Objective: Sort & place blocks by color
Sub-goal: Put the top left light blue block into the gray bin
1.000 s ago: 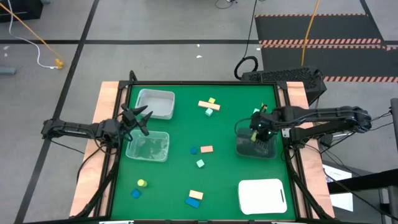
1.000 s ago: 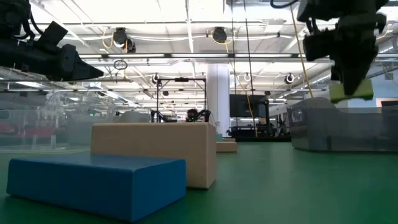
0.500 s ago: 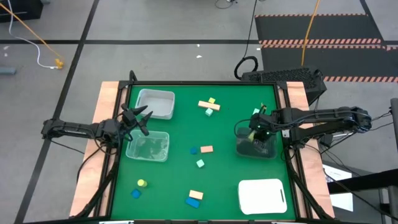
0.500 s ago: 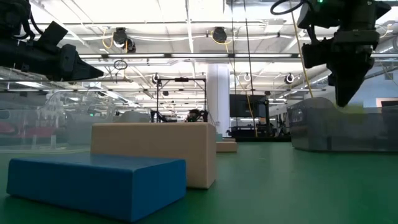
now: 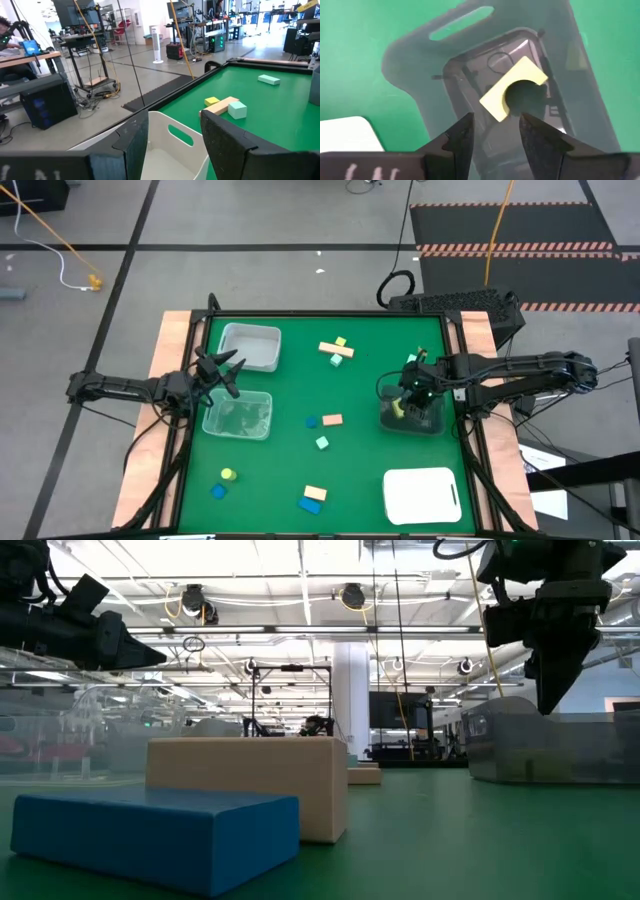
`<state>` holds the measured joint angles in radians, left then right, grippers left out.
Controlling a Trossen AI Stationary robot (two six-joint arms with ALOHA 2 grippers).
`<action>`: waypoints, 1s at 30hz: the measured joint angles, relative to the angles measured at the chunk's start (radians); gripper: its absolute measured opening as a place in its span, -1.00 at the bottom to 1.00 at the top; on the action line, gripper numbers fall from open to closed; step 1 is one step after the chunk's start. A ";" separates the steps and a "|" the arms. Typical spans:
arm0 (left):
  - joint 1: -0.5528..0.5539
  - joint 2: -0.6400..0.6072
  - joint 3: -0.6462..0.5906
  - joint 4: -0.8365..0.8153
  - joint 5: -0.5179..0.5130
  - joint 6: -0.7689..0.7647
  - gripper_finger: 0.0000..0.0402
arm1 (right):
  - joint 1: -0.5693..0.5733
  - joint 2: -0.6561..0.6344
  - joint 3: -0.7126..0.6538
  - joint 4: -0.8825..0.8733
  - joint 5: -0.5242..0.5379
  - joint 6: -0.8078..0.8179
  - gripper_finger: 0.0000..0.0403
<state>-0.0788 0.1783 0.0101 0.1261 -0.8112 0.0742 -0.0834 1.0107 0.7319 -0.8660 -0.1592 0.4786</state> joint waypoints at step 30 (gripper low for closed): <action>0.007 0.000 0.000 0.385 0.020 -0.119 -0.08 | -0.002 0.000 0.000 0.716 0.288 0.217 -0.28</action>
<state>-0.0715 0.1783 0.0105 0.5111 -0.7915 -0.0450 -0.0849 1.0111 0.7319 -0.1497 0.1290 0.6960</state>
